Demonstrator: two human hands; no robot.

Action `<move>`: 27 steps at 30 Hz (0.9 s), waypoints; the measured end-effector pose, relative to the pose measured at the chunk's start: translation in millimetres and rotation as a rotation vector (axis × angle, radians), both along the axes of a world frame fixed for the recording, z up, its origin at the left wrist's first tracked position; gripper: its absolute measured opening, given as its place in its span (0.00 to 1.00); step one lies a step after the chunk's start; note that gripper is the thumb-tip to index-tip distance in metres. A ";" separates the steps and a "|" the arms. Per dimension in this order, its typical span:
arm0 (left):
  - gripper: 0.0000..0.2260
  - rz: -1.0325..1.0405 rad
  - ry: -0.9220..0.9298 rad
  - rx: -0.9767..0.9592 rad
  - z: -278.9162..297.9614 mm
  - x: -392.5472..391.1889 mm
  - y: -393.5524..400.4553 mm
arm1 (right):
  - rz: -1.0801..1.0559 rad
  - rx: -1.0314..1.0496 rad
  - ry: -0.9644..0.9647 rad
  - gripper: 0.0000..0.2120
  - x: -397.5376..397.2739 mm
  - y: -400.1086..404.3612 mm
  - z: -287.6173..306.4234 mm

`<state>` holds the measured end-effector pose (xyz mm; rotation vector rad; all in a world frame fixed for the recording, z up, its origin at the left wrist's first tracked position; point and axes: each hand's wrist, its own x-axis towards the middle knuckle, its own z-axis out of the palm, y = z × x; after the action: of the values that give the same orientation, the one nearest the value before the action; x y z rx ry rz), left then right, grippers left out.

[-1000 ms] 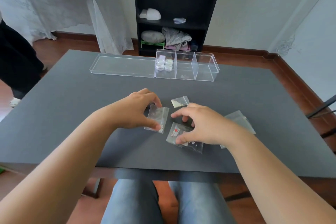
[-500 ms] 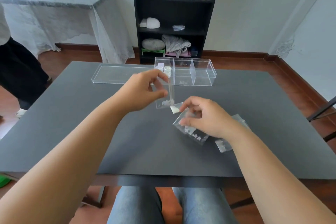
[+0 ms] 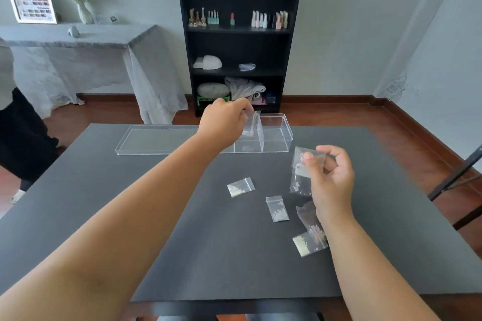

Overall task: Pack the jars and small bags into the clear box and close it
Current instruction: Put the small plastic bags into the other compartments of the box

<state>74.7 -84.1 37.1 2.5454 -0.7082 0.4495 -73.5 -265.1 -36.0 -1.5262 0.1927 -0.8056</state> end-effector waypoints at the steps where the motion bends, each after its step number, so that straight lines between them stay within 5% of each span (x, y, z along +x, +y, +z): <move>1: 0.12 0.013 -0.014 -0.017 -2.2 3.2 -2.4 | 0.001 -0.036 0.006 0.07 0.4 0.5 -0.5; 7: 0.16 0.058 0.025 0.020 -13.8 17.5 -12.8 | -0.004 -0.181 0.028 0.07 2.2 2.5 -1.8; 16: 0.13 0.116 0.115 -0.188 -22.8 32.8 -19.0 | -0.021 -0.134 0.055 0.04 1.6 3.2 -1.4; 27: 0.11 0.110 0.043 0.122 -33.0 29.9 -15.2 | -0.010 -0.172 0.059 0.09 5.6 1.4 -3.8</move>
<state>104.6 -99.4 4.1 2.7103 -0.5988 0.3976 -67.9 -263.7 -39.7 -1.7131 0.1783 -0.8024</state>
